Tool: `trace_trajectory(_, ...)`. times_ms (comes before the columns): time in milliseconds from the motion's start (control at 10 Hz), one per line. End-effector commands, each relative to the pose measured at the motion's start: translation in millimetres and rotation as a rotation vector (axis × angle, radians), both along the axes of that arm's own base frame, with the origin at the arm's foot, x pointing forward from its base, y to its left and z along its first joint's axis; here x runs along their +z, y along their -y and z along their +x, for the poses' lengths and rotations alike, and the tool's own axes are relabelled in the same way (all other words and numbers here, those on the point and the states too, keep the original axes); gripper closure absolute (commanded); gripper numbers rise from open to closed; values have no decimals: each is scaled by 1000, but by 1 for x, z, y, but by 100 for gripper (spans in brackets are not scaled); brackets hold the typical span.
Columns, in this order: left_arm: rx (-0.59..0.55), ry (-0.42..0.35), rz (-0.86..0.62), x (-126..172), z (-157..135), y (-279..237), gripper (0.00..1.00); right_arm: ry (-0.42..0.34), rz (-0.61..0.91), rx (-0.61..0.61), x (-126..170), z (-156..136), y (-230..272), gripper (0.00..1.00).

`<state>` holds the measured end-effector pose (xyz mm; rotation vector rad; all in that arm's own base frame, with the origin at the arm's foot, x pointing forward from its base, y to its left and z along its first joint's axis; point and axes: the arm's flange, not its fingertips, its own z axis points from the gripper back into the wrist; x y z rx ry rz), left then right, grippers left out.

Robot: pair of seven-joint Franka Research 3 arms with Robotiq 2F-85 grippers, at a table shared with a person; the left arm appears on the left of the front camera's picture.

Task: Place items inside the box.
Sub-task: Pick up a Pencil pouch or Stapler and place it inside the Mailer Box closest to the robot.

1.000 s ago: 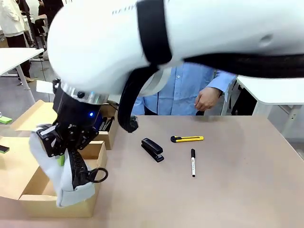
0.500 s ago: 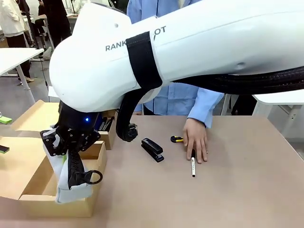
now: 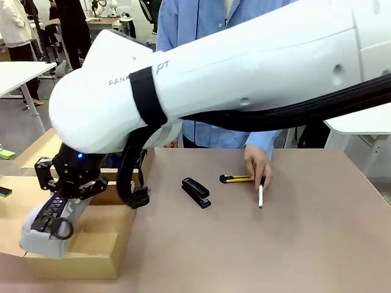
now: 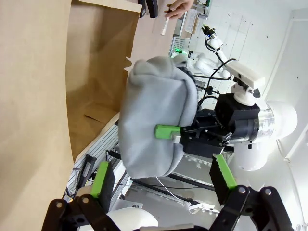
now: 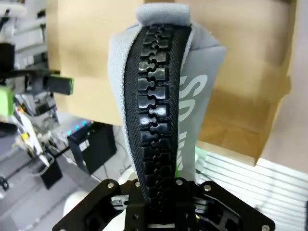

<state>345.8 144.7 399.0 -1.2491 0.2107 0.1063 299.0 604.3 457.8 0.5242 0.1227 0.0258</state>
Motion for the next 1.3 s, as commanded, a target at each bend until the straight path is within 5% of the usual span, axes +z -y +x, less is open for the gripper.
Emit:
trace_trajectory(0, -20, 13, -1, 1, -6, -1, 0, 65, -94, -114, -1, -8, -22, 93)
trace_trajectory(400, -20, 13, -1, 1, -6, -1, 0, 154, -108, -86, -45, 6, -39, 93)
trace_trajectory(1200, -20, 13, -1, 1, -6, -1, 0, 108, -157, -165, -98, 40, -43, 93)
